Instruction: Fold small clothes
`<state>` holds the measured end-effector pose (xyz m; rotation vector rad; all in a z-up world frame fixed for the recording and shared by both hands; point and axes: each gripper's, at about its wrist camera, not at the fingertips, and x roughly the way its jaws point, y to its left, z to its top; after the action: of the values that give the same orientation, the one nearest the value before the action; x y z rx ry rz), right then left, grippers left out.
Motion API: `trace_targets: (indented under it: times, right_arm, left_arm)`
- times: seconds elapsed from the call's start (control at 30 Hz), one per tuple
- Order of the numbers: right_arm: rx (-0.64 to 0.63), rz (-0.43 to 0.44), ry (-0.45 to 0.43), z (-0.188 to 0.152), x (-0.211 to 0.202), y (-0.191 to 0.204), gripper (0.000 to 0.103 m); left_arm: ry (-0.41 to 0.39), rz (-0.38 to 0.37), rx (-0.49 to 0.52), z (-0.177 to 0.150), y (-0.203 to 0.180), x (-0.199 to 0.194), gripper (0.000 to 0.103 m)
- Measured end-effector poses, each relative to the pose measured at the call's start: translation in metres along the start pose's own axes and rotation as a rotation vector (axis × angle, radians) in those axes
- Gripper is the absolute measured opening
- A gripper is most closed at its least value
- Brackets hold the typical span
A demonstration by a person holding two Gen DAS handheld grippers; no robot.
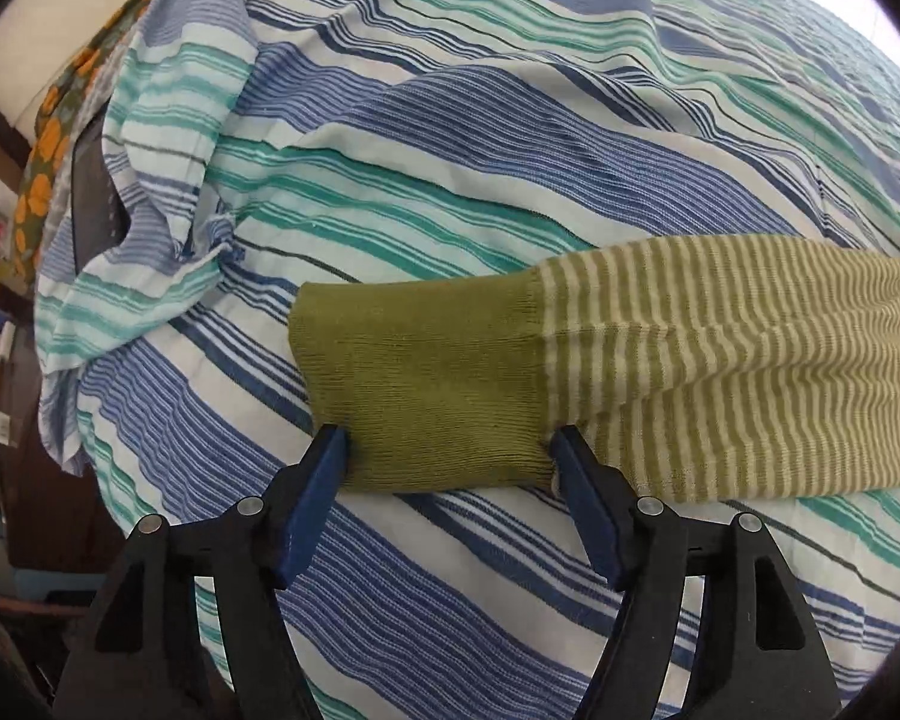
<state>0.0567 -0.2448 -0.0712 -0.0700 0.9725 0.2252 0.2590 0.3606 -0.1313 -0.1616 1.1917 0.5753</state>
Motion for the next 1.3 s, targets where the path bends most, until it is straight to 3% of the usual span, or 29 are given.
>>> trace_targets:
  times: [0.2, 0.33, 0.5, 0.67, 0.8, 0.97, 1.3]
  right_arm:
    - [0.077, -0.029, -0.004, 0.0, -0.005, -0.022, 0.081]
    - [0.133, -0.049, -0.032, 0.006, -0.011, -0.04, 0.081]
    - [0.161, -0.109, -0.088, 0.015, -0.032, -0.066, 0.081]
    - [0.18, -0.132, -0.101, 0.011, -0.043, -0.083, 0.082]
    - [0.161, -0.121, -0.083, -0.006, -0.038, -0.077, 0.082]
    - [0.16, -0.093, -0.02, -0.02, -0.021, -0.075, 0.082]
    - [0.29, -0.055, 0.068, -0.038, -0.001, -0.098, 0.082]
  left_arm:
    - [-0.101, -0.024, 0.078, -0.039, 0.009, -0.058, 0.075]
    - [-0.181, -0.206, 0.093, -0.08, -0.013, -0.117, 0.078]
    - [-0.249, -0.437, 0.187, -0.141, -0.085, -0.179, 0.085]
    - [-0.188, -0.617, 0.313, -0.204, -0.168, -0.206, 0.086]
    - [-0.13, -0.646, 0.425, -0.246, -0.216, -0.2, 0.086]
    - [-0.036, -0.566, 0.54, -0.291, -0.228, -0.168, 0.086]
    - [-0.026, -0.593, 0.523, -0.29, -0.223, -0.165, 0.09]
